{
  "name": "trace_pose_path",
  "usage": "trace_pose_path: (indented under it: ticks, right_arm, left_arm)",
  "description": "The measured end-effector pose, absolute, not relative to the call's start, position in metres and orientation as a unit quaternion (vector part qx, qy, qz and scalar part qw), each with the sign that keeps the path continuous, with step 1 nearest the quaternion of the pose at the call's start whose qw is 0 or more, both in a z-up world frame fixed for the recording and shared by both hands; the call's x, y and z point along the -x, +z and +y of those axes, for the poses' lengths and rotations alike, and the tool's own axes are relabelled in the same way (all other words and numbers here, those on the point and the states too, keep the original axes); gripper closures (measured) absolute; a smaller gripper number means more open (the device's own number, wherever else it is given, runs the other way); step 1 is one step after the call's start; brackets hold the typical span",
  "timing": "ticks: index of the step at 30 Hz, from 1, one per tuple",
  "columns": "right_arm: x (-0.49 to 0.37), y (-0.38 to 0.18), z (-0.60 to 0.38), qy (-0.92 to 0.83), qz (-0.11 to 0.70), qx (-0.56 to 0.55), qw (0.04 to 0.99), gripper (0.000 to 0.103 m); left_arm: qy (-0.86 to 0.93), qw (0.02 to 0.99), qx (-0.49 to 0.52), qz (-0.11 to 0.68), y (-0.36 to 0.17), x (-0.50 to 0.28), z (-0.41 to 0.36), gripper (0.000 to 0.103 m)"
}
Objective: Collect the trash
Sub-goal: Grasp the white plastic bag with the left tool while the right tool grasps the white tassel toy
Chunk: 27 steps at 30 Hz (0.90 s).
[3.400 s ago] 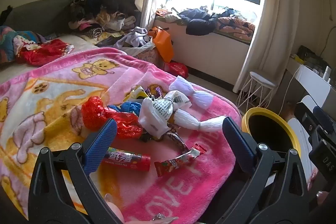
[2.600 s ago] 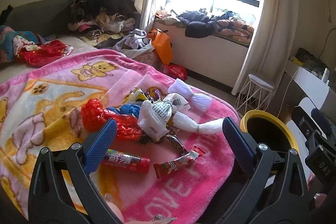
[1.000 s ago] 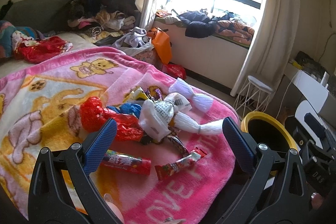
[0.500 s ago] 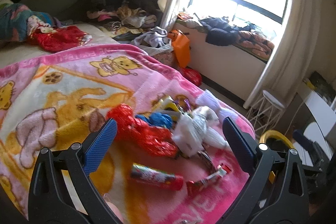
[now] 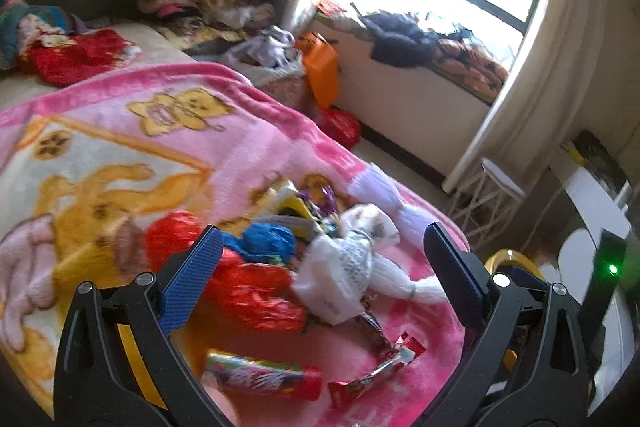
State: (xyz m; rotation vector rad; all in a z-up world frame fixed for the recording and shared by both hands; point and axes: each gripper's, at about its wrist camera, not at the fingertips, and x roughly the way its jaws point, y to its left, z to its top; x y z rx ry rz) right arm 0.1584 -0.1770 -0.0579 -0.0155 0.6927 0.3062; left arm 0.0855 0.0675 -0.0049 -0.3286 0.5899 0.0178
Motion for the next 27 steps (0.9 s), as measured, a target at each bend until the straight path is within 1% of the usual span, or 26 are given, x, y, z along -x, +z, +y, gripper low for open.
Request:
trace_pose_path:
  ticks: [5, 10, 12, 13, 14, 15, 16, 18, 20, 21, 23, 24, 26, 27]
  right_arm:
    - [-0.185, -0.081, -0.179, 0.145, 0.392, -0.003, 0.908, 0.024]
    - [-0.202, -0.101, -0.173, 0.153, 0.433, 0.000, 0.888, 0.033]
    - [-0.205, -0.109, -0.172, 0.156, 0.447, -0.003, 0.881, 0.045]
    - [-0.206, -0.110, -0.172, 0.157, 0.451, -0.007, 0.878, 0.047]
    - [-0.206, -0.114, -0.172, 0.158, 0.456, -0.010, 0.876, 0.054]
    - [-0.205, -0.114, -0.171, 0.158, 0.458, -0.012, 0.875, 0.064]
    - [-0.204, -0.115, -0.172, 0.159, 0.459, -0.014, 0.874, 0.067]
    - [-0.201, -0.113, -0.173, 0.162, 0.455, -0.016, 0.875, 0.082]
    - [-0.196, -0.109, -0.176, 0.167, 0.448, -0.020, 0.878, 0.086]
    - [-0.194, -0.107, -0.178, 0.169, 0.445, -0.022, 0.879, 0.088]
    - [-0.189, -0.101, -0.183, 0.168, 0.436, -0.024, 0.884, 0.089]
    - [-0.186, -0.099, -0.185, 0.168, 0.433, -0.025, 0.885, 0.090]
    - [-0.181, -0.093, -0.189, 0.167, 0.426, -0.030, 0.889, 0.090]
    - [-0.179, -0.090, -0.191, 0.168, 0.423, -0.031, 0.890, 0.090]
  left_arm:
    - [-0.012, 0.934, 0.148, 0.325, -0.023, -0.109, 0.053, 0.010]
    - [-0.006, 0.922, 0.140, 0.361, -0.046, -0.127, 0.050, 0.013]
    - [-0.004, 0.916, 0.144, 0.375, -0.054, -0.132, 0.050, 0.015]
    - [-0.003, 0.914, 0.144, 0.380, -0.058, -0.133, 0.050, 0.018]
    - [-0.001, 0.912, 0.143, 0.385, -0.060, -0.134, 0.049, 0.024]
    - [-0.001, 0.909, 0.144, 0.391, -0.063, -0.135, 0.049, 0.027]
    - [-0.001, 0.907, 0.145, 0.396, -0.065, -0.136, 0.049, 0.031]
    - [0.001, 0.904, 0.143, 0.403, -0.068, -0.138, 0.046, 0.037]
    - [0.002, 0.903, 0.142, 0.406, -0.068, -0.139, 0.044, 0.046]
    - [0.003, 0.902, 0.140, 0.409, -0.069, -0.139, 0.042, 0.048]
    - [0.004, 0.902, 0.139, 0.410, -0.069, -0.140, 0.039, 0.059]
    - [0.007, 0.902, 0.137, 0.410, -0.069, -0.139, 0.038, 0.061]
    - [0.003, 0.904, 0.135, 0.406, -0.067, -0.137, 0.035, 0.069]
    - [0.003, 0.906, 0.131, 0.402, -0.064, -0.136, 0.033, 0.070]
